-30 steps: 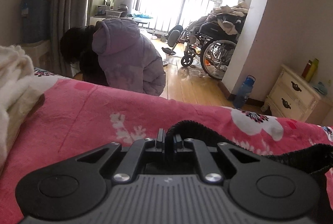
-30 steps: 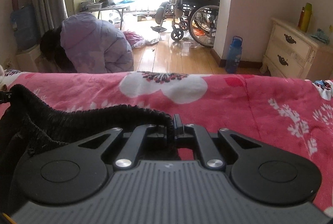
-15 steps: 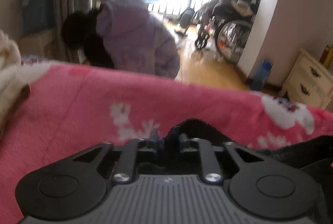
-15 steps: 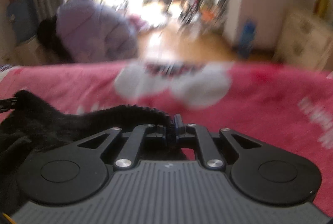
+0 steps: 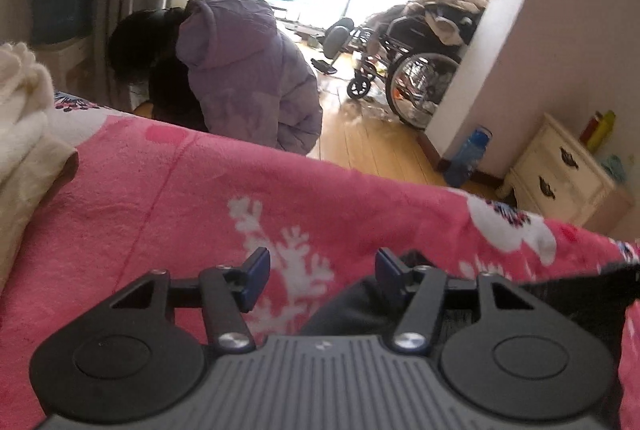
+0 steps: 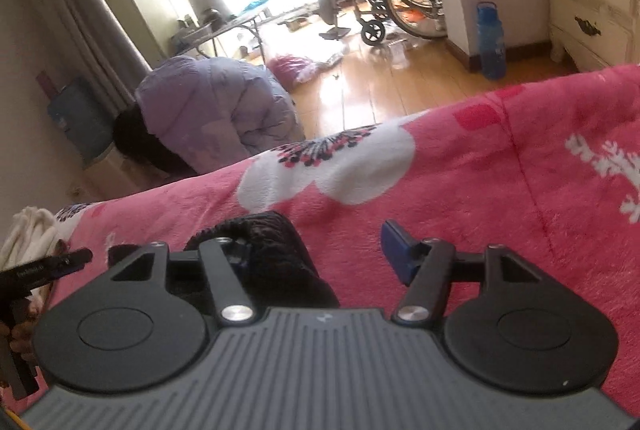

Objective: Fold clothes

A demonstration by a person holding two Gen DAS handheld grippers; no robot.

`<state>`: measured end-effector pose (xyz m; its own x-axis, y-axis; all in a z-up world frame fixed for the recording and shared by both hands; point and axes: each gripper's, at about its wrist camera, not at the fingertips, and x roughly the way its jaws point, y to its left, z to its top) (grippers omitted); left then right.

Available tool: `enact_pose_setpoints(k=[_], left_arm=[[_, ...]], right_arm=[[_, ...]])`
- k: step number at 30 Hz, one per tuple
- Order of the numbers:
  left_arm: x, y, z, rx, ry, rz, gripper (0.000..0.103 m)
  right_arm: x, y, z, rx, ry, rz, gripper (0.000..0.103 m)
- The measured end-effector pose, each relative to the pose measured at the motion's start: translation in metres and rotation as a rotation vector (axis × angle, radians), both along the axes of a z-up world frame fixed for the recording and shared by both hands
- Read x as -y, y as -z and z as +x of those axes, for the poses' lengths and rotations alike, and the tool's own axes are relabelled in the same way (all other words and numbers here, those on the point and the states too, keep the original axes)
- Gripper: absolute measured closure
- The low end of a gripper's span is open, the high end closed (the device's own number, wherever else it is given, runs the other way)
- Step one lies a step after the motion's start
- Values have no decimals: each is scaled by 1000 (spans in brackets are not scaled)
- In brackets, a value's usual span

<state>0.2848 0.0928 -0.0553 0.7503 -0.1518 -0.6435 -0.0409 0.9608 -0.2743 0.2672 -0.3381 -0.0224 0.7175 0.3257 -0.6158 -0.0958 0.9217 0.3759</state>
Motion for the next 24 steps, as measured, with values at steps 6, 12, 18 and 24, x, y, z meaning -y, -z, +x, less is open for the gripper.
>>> enact_pose_setpoints(k=[6,12,18,24], left_arm=[[11,13,5,-51,36,10,44],[31,29,18,-97,73,37,44],[51,39,19,-74,112,146,49],[55,34,11,-18,102,193,89]], right_arm=[[-22,18,30,-157,-11,-72,42],[-37,38,46,-332,-48,-43,29],[-7,7,21,-155,-42,156,18],[23,8,-2,-134,81,199,18]])
